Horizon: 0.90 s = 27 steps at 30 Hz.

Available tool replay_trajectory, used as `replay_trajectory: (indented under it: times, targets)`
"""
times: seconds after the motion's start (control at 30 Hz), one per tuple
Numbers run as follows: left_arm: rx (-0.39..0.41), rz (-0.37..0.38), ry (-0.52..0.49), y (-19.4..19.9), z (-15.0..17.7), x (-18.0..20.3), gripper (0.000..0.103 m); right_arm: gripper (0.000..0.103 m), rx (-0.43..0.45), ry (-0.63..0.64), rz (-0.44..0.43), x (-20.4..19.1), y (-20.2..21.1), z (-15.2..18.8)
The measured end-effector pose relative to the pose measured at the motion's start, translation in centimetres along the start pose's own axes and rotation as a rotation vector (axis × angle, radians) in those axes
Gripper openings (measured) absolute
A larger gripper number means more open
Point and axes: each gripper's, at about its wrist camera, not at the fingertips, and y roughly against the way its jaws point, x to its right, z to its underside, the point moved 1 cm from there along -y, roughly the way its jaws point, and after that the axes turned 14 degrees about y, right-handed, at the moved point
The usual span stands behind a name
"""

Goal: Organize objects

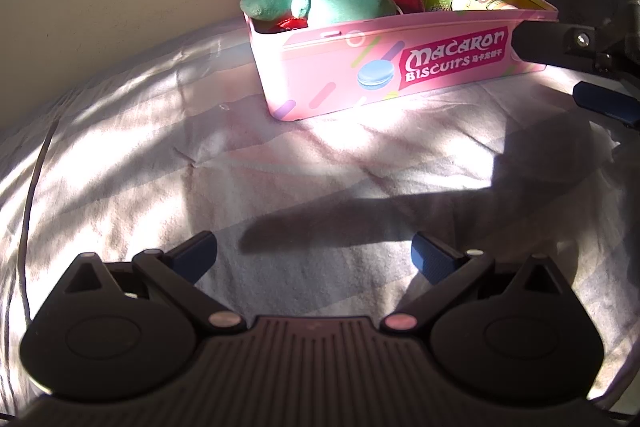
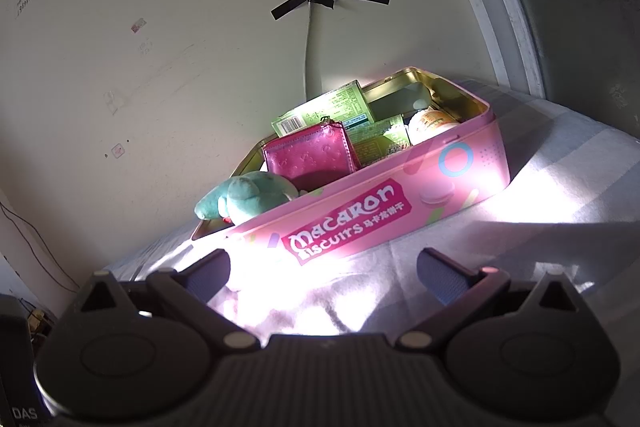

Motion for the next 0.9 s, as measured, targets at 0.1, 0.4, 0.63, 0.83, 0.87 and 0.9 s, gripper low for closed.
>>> replay_trajectory:
  times: [0.1, 0.4, 0.63, 0.83, 0.87, 0.9]
  targets:
    - [-0.001, 0.001, 0.002, -0.01, -0.02, -0.05, 0.103, 0.103, 0.000, 0.000, -0.001, 0.00, 0.00, -0.02]
    - [-0.002, 0.004, 0.004, 0.00, -0.04, -0.19, 0.103, 0.103, 0.000, 0.000, -0.002, 0.00, -0.02, -0.02]
    - [-0.002, 0.004, 0.004, 0.00, -0.04, -0.17, 0.103, 0.103, -0.002, 0.000, -0.001, -0.06, -0.10, 0.08]
    - [-0.005, 0.006, 0.007, -0.11, 0.07, -0.28, 0.103, 0.103, -0.003, 0.000, -0.001, -0.02, -0.11, 0.06]
    - [-0.006, 0.006, 0.008, -0.12, 0.09, -0.33, 0.103, 0.103, -0.003, 0.000, -0.001, -0.05, -0.14, 0.07]
    - [-0.007, 0.007, 0.008, -0.14, 0.09, -0.36, 0.103, 0.103, -0.004, 0.000, -0.001, -0.05, -0.15, 0.07]
